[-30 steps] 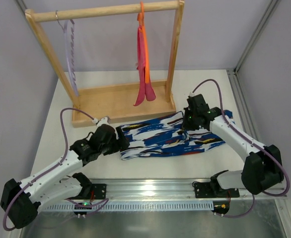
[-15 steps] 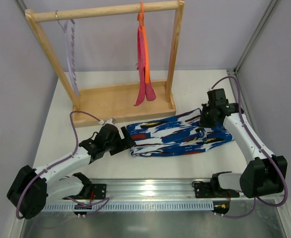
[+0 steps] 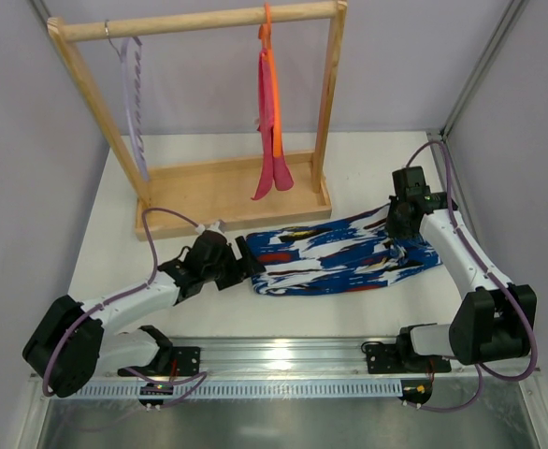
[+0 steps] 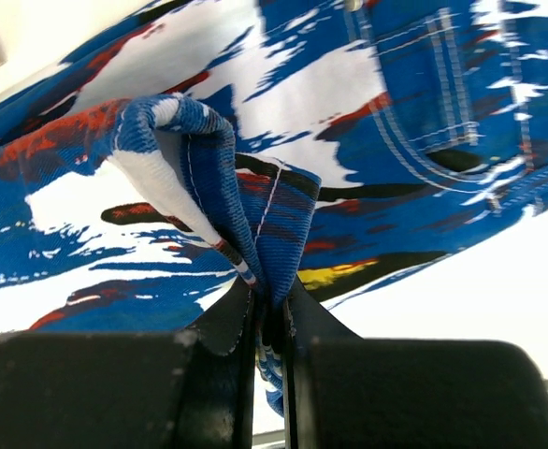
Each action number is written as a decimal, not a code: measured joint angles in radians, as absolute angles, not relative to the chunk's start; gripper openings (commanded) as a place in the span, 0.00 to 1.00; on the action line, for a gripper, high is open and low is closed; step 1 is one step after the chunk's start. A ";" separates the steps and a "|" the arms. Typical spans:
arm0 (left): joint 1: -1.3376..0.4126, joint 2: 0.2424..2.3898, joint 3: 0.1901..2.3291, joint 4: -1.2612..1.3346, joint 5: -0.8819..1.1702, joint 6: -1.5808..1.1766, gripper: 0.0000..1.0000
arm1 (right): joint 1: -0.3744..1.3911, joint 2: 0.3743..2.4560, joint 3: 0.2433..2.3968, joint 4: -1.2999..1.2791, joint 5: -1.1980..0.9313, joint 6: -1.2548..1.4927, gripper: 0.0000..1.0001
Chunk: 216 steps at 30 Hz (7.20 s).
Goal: Place the trousers on the hanger
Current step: Fold the trousers
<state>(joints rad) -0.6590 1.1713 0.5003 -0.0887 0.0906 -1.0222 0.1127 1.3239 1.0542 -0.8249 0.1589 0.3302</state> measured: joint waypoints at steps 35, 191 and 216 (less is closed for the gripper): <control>-0.648 1.336 0.616 -0.131 0.096 -1.042 0.00 | 0.105 1.189 0.870 -0.719 0.118 0.390 0.04; -0.546 1.141 0.469 -0.285 -0.128 -1.043 0.04 | -0.131 0.889 0.393 -0.208 -0.604 0.654 0.20; -0.653 1.051 0.487 -0.175 0.214 -0.999 0.01 | -0.136 1.185 0.677 -0.267 -0.315 0.599 0.19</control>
